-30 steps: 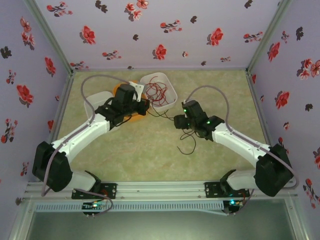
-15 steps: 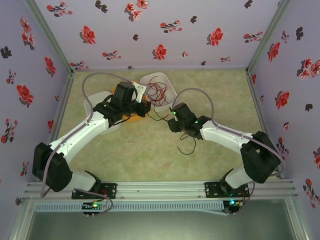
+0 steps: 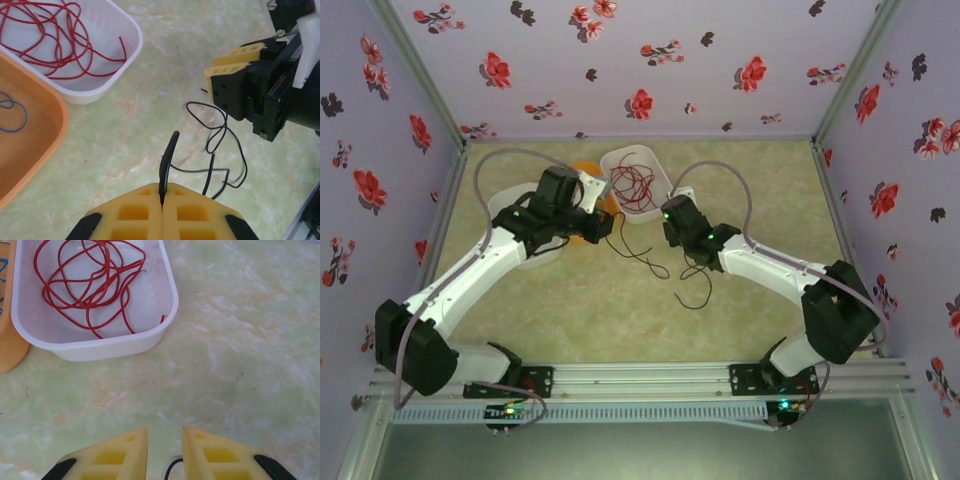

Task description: Untangle the cables

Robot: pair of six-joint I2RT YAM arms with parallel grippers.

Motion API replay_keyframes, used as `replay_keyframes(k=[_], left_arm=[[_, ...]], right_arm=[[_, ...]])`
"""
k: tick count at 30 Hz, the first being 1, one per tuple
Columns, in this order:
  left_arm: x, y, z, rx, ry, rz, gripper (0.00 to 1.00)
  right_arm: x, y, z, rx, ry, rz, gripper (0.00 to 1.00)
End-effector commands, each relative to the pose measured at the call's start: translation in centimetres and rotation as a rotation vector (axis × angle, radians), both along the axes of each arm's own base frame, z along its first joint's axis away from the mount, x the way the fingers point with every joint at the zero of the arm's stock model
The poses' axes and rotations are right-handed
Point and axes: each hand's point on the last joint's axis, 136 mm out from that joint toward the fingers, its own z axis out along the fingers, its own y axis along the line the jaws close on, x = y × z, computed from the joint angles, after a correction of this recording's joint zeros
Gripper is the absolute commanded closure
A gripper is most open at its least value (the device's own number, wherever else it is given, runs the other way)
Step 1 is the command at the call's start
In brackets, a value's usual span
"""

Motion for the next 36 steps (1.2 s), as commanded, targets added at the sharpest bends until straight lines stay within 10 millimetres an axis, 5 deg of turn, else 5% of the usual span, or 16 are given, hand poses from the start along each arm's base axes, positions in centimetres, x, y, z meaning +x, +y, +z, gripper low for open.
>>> replay_keyframes(k=[1, 10, 15, 23, 36], left_arm=[[-0.3, 2.2, 1.3, -0.031, -0.013, 0.046, 1.0], [2.2, 10.9, 4.2, -0.1, -0.098, 0.371, 1.0], [3.2, 15.6, 4.9, -0.115, -0.137, 0.545, 1.0], [4.4, 22.1, 5.3, -0.049, -0.197, 0.796, 1.0], [5.8, 28.3, 4.9, 0.204, -0.27, 1.023, 1.0]], right_arm=[[-0.1, -0.7, 0.5, -0.003, 0.002, -0.057, 0.7], [-1.7, -3.5, 1.0, -0.021, 0.019, -0.145, 0.51], [-2.5, -4.7, 1.7, -0.021, 0.011, -0.177, 0.28], [-2.6, -6.3, 2.6, -0.033, -0.024, -0.24, 0.06], [-2.3, -7.1, 2.9, -0.055, -0.045, -0.286, 0.01]])
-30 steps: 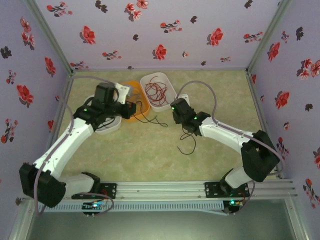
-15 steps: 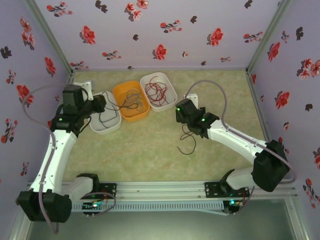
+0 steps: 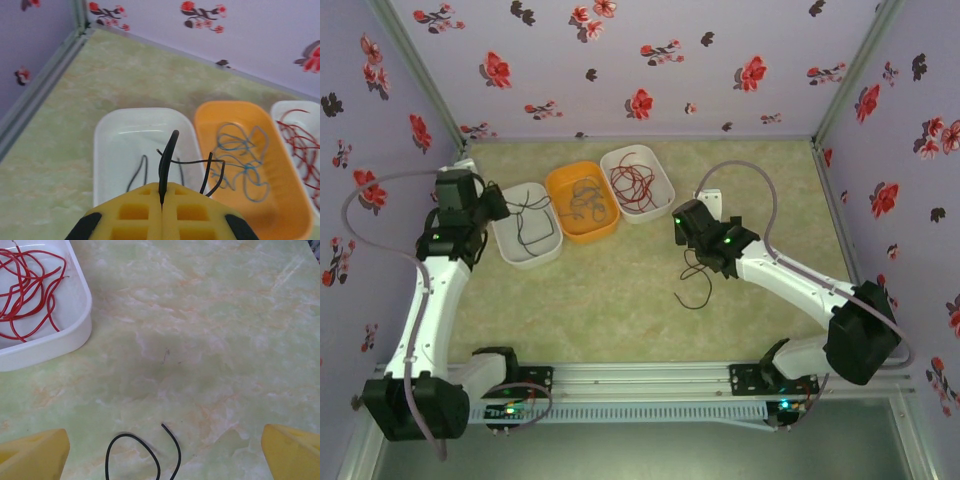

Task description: Untangle the cables

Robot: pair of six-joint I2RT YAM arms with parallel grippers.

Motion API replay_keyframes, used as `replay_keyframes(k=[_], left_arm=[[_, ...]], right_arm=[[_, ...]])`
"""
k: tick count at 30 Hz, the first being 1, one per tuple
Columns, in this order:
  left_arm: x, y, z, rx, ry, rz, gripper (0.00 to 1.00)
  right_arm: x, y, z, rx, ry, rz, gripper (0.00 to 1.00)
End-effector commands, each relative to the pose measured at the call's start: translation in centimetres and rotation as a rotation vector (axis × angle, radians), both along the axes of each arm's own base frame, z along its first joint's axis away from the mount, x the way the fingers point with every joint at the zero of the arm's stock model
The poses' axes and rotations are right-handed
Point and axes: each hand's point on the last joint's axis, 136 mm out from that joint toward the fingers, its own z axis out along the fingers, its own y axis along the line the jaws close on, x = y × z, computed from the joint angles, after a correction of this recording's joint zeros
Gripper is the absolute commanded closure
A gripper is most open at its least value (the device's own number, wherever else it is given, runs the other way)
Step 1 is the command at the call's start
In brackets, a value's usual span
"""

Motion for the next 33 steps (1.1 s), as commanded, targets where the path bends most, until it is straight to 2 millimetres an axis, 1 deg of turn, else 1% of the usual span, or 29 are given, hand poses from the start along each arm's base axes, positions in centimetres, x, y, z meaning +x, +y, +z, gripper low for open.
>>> replay_keyframes(k=[1, 5, 8, 15, 18, 20, 27, 30, 33], left_arm=[[0.6, 2.5, 1.2, 0.112, -0.017, 0.091, 1.0], [0.8, 3.8, 1.1, 0.181, -0.005, 0.138, 1.0], [1.5, 3.9, 0.6, 0.218, -0.019, 0.129, 1.0], [2.7, 3.8, -2.9, 0.228, 0.017, 0.111, 1.0], [2.9, 3.5, -4.2, 0.227, 0.044, 0.096, 1.0], [2.9, 2.9, -5.1, 0.229, 0.08, 0.071, 1.0], [2.4, -0.5, -8.4, 0.271, 0.254, -0.062, 1.0], [2.1, -1.4, -9.8, 0.289, 0.324, -0.089, 1.0], [2.1, -1.6, -10.8, 0.302, 0.359, -0.076, 1.0]], right_arm=[[0.0, -0.9, 0.5, -0.012, -0.019, -0.043, 0.01], [0.0, -0.9, 0.3, -0.018, -0.012, -0.043, 0.01], [0.0, -0.8, 0.2, -0.012, -0.013, -0.043, 0.01], [0.2, -0.5, 0.1, -0.01, -0.008, -0.037, 0.01], [0.2, -0.5, 0.2, -0.013, -0.005, -0.036, 0.01], [0.1, -0.6, 0.1, -0.013, -0.003, -0.039, 0.01], [0.1, -0.6, -0.1, -0.006, 0.007, -0.051, 0.01], [0.0, -0.9, -0.4, -0.008, 0.021, -0.065, 0.01], [-0.1, -1.1, -0.6, -0.009, 0.028, -0.073, 0.01]])
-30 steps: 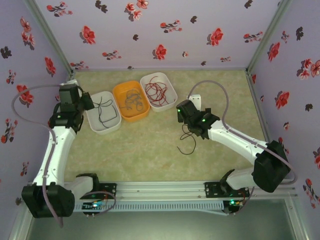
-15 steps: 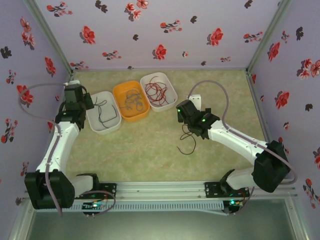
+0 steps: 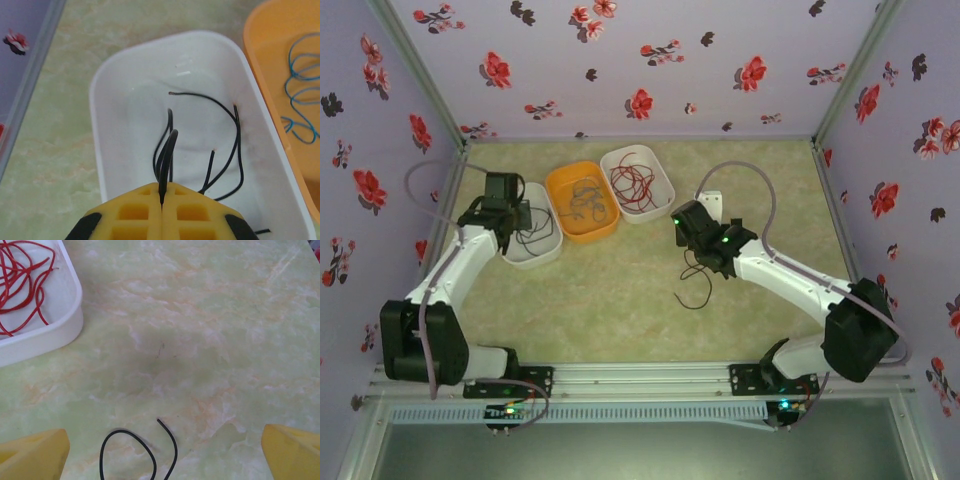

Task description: Untangle the cables

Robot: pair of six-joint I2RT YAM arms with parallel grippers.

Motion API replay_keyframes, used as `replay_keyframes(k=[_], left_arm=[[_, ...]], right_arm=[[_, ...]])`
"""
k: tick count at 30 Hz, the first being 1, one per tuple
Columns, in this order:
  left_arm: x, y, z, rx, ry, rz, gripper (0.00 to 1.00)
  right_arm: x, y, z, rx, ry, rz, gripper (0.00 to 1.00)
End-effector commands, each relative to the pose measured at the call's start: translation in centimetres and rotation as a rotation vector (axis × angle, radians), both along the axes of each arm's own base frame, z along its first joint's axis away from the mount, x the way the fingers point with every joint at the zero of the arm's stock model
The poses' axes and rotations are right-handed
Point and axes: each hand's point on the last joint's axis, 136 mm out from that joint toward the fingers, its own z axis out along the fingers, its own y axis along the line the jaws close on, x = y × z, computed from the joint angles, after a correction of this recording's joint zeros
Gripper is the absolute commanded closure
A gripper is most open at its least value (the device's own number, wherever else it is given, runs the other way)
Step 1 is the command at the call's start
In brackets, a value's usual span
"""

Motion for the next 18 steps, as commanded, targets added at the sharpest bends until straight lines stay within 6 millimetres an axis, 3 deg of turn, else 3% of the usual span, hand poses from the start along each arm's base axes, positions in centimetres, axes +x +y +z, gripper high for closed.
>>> replay_keyframes(k=[1, 11, 16, 18], left_arm=[[-0.4, 0.2, -0.5, 0.038, 0.049, 0.017, 1.0], [1.0, -0.3, -4.3, 0.045, 0.155, 0.029, 1.0], [1.8, 0.1, -6.4, 0.049, 0.22, 0.052, 1.0], [2.0, 0.2, -6.9, 0.057, 0.24, 0.057, 0.93]], right_arm=[[0.0, -0.6, 0.2, 0.003, 0.002, -0.043, 0.01], [-0.1, -1.0, -0.5, 0.022, 0.036, -0.049, 0.01], [-0.4, -1.4, -1.9, 0.047, 0.092, -0.063, 0.03], [-0.5, -1.6, -2.1, 0.051, 0.108, -0.071, 0.04]])
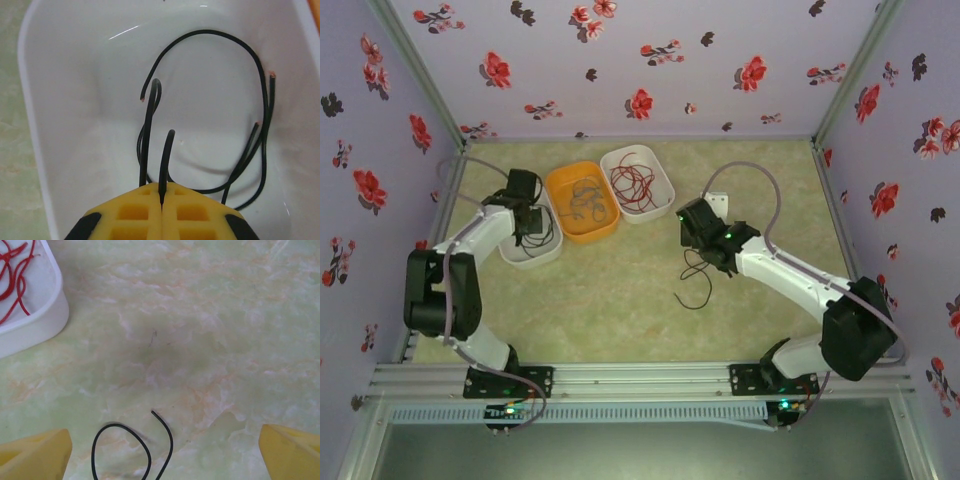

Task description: Untangle the cables

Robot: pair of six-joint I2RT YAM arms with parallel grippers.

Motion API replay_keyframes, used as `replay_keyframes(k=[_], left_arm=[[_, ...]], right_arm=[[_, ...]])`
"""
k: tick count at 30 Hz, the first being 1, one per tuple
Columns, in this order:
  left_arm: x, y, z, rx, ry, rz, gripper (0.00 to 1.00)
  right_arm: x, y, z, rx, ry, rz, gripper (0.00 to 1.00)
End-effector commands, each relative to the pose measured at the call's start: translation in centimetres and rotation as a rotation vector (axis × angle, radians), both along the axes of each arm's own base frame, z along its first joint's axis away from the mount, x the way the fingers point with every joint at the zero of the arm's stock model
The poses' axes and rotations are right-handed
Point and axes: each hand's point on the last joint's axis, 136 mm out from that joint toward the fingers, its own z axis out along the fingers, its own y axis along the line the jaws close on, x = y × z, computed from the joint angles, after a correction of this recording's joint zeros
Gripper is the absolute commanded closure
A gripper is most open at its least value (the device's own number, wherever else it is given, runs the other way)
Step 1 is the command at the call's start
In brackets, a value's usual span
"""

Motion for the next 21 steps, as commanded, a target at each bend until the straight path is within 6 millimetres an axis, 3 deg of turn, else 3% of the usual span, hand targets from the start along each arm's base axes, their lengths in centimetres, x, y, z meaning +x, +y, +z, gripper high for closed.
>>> replay_keyframes(k=[1, 5, 7, 12, 21], left_arm=[[0.5, 0.8, -0.1, 0.022, 0.02, 0.04, 0.89], [0.9, 0.9, 0.2, 0.023, 0.011, 0.051, 0.71], [0.9, 1.0, 1.0, 0.025, -0.004, 0.057, 0.56], [0.8, 1.4, 3.4, 0.029, -0.045, 0.077, 0.33], [0.0, 0.9, 8.4, -0.033, -0.167, 0.076, 0.22]], right_arm=[[-0.6, -0.6, -0.9, 0.014, 0.051, -0.03, 0.05], [-0.8, -1.2, -1.4, 0.022, 0.08, -0.056, 0.08], [-1.1, -1.6, -1.7, 0.02, 0.098, -0.071, 0.09], [-1.5, -2.3, -2.5, 0.004, 0.128, -0.088, 0.09], [-2.1, -3.0, -2.9, 0.005, 0.153, -0.107, 0.15]])
